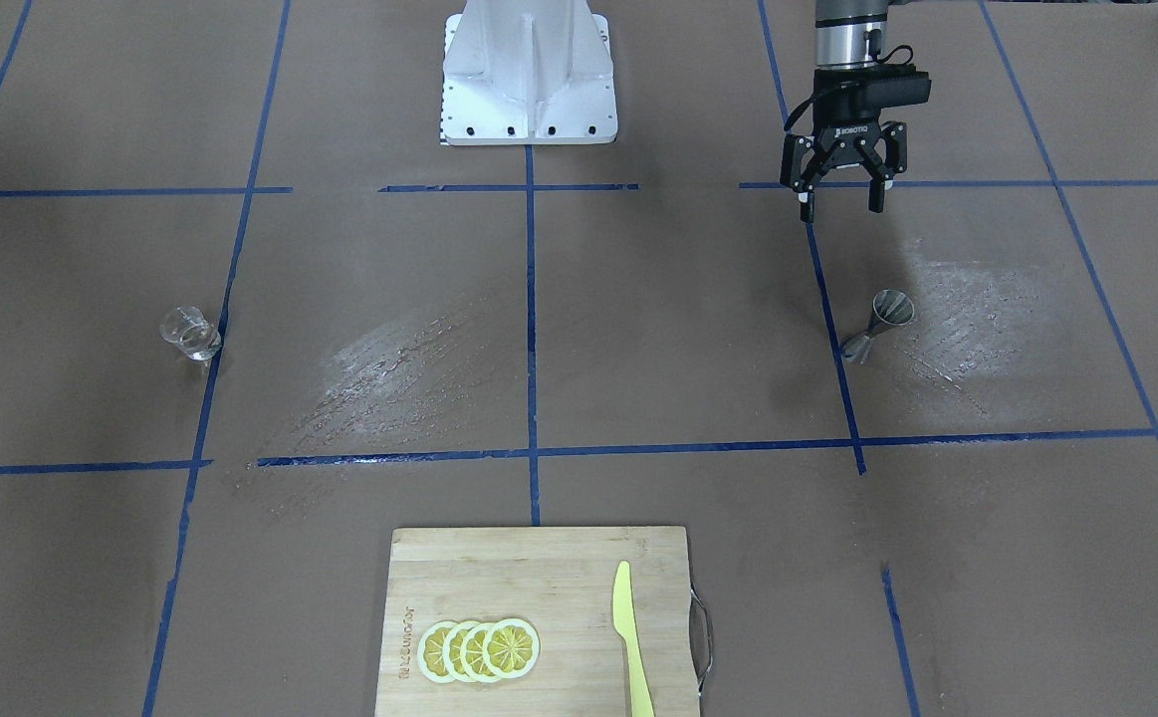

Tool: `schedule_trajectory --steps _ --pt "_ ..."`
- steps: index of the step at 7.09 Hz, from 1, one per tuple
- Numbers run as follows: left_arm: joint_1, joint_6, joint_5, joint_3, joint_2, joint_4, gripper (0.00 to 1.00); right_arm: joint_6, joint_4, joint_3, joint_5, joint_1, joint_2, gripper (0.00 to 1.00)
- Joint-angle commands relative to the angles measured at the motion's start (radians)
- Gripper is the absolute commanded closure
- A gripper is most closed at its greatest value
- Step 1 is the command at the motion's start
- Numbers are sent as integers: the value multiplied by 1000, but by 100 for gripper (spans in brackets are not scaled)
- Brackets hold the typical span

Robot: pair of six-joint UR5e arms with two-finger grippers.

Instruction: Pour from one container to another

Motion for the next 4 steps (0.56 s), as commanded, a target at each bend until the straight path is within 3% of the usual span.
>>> schedule_trajectory --steps 1,3,4 --pt "3 -45 133 111 -40 -4 0 225 248 26 -130 -117 -92 0" --pt "1 -64 170 199 -102 -4 0 283 451 26 -240 -198 -197 0" --pt "1 -64 171 222 -113 -4 0 287 476 26 -252 -209 -200 0"
